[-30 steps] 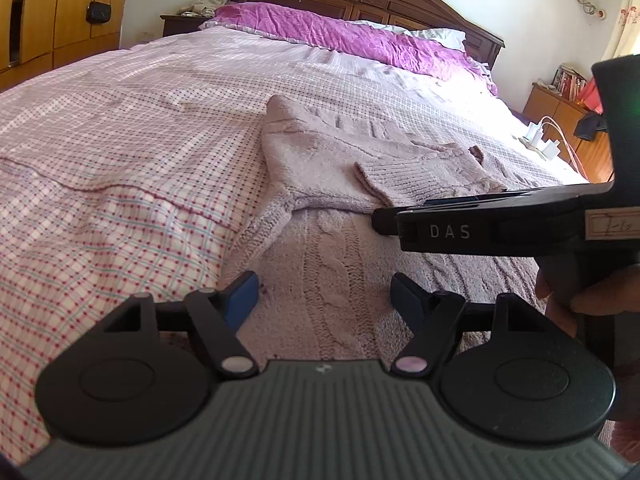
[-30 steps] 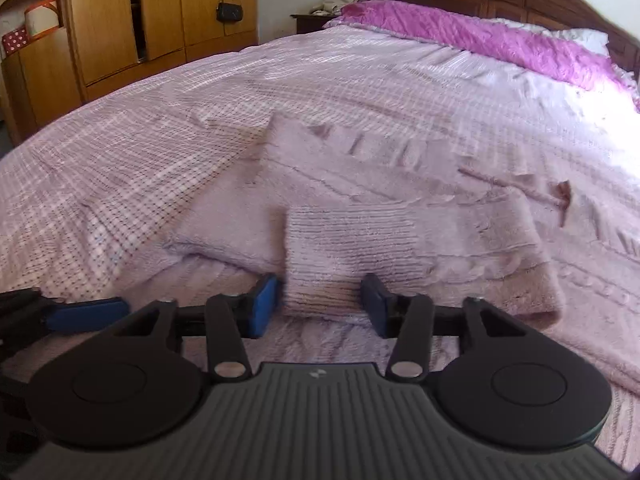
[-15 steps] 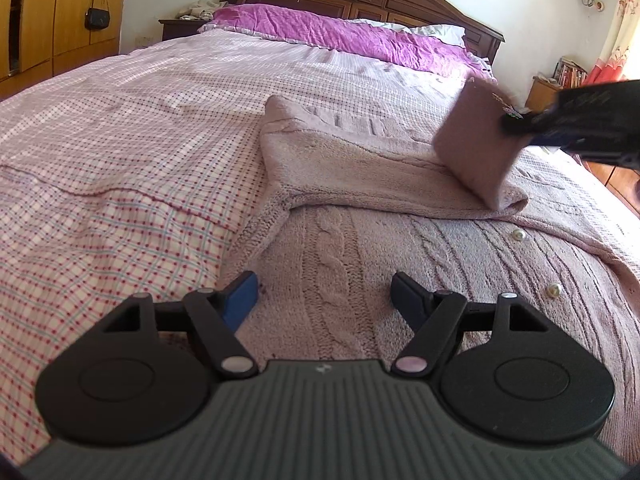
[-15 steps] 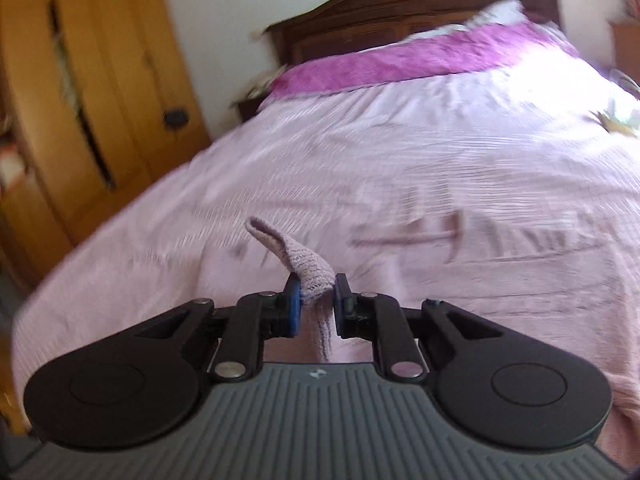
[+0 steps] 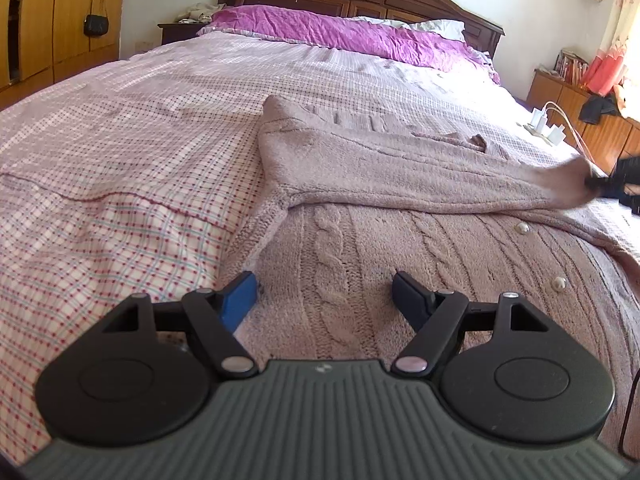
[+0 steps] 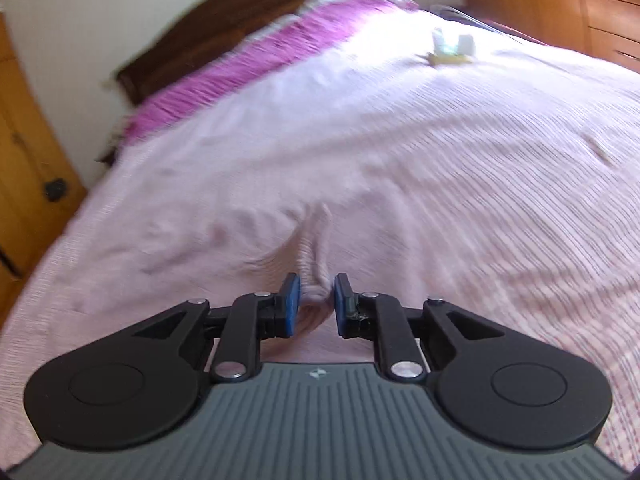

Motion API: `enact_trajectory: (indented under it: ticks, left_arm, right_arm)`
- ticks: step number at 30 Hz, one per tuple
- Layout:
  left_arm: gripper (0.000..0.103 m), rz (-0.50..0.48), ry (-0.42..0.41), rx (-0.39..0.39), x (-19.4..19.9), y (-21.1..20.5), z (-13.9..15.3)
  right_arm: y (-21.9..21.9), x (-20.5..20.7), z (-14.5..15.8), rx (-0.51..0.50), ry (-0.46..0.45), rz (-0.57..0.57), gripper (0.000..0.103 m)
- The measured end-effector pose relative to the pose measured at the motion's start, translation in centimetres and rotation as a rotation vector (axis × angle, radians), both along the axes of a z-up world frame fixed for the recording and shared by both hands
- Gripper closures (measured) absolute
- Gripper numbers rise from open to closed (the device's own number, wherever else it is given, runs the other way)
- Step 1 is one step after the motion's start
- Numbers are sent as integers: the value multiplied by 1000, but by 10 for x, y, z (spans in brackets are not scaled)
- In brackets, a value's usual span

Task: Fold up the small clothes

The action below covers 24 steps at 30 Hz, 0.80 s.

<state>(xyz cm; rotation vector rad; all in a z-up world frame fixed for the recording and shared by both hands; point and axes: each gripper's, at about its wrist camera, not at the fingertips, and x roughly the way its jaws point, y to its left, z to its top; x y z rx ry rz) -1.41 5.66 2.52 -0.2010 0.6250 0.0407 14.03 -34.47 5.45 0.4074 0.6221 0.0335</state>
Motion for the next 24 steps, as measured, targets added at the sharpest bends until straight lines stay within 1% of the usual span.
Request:
enact_trajectory:
  ticks: [1,2,4,5,7,9,13,15,20,24]
  left_arm:
    - [24,-2,1,5,0,-1,0]
    - [24,-4,3,10,1,-2,0]
    - [24,-5,6,23,1,-4,0]
    - [24,-6,7,28,2,-5,0]
    - [23,-6,9,35,2,-6,-1]
    - [23,-7,9,38,2,-7,-1]
    - [23,-5,9,51,2,-9,0]
    - [23,-4,13,65,1,-11,1]
    - [22,2,38,124,-3,-22,12]
    - [22,-8,49,133,-17,-29,19]
  right_arm:
    - [-3,0,-8,-3,25,-23,78]
    - [-7,-1,-14,15,44,-41,76]
    - [-14,-9,-23,90,33,-34,69]
    - [-14,-13,-24,107,32,-32,66]
    - [-13,-19,-19,118,20,-19,53]
    - [-11,-31,-11,123,12,-10,47]
    - [-6,-59,11,194,-7,66,46]
    - [0,-74,18,200,-14,110,46]
    - [21,-115,28,101,-27,231,46]
    - [38,-148,26,-4,-55,312,45]
